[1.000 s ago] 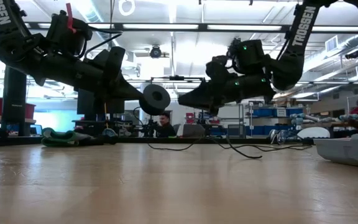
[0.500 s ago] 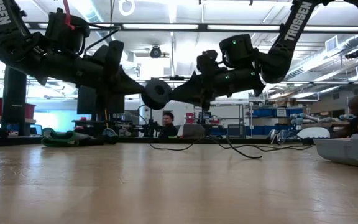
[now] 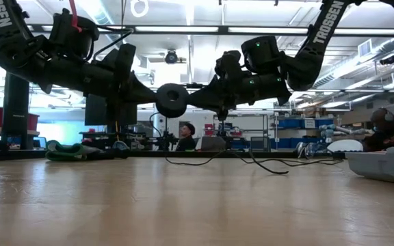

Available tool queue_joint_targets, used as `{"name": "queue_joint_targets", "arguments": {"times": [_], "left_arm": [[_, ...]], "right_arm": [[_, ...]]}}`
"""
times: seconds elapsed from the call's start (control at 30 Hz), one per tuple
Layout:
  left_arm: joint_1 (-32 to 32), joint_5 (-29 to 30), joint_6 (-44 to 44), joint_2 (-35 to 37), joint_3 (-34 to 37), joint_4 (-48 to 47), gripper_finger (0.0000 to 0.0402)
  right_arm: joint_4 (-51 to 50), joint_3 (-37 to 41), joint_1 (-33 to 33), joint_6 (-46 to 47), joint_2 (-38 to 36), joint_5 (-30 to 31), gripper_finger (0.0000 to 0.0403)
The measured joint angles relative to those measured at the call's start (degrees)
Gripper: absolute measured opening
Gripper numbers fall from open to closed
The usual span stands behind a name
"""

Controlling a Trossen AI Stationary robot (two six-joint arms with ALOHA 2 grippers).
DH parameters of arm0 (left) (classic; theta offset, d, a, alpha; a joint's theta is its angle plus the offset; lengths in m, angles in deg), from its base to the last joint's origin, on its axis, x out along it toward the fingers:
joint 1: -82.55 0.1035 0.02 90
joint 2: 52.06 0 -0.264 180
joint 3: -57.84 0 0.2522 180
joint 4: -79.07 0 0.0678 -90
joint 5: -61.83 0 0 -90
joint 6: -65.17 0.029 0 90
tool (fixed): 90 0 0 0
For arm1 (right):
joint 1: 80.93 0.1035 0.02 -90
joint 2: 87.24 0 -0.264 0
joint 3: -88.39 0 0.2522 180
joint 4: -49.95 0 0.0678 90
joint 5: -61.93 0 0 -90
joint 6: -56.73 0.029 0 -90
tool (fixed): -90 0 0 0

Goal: Coil cords
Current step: Coil the black wire

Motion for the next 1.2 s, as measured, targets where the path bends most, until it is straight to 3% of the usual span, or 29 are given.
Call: {"name": "queue_joint_targets", "arguments": {"times": [0.1, 0.53, 0.9, 1.2], "left_arm": [[0.00, -0.98, -0.22, 0.00, 0.00, 0.10, 0.0000], [0.13, -5.76, -3.37, 0.00, 0.02, 0.01, 0.0002], [0.09, -9.63, -3.87, 0.00, 0.07, -1.02, 0.0034], [0.02, -9.05, -2.19, 0.00, 0.04, -0.66, 0.0037]], "right_arm": [[-0.02, 0.00, 0.15, -0.82, 0.00, -0.41, 0.0010], [1.16, 0.13, 0.18, -1.15, 0.07, -2.60, 0.0004], [2.29, 0.13, 0.19, -1.15, 0.07, -3.29, 0.0001], [2.36, 0.11, 0.13, -1.15, 0.07, -4.06, 0.0001]]}}
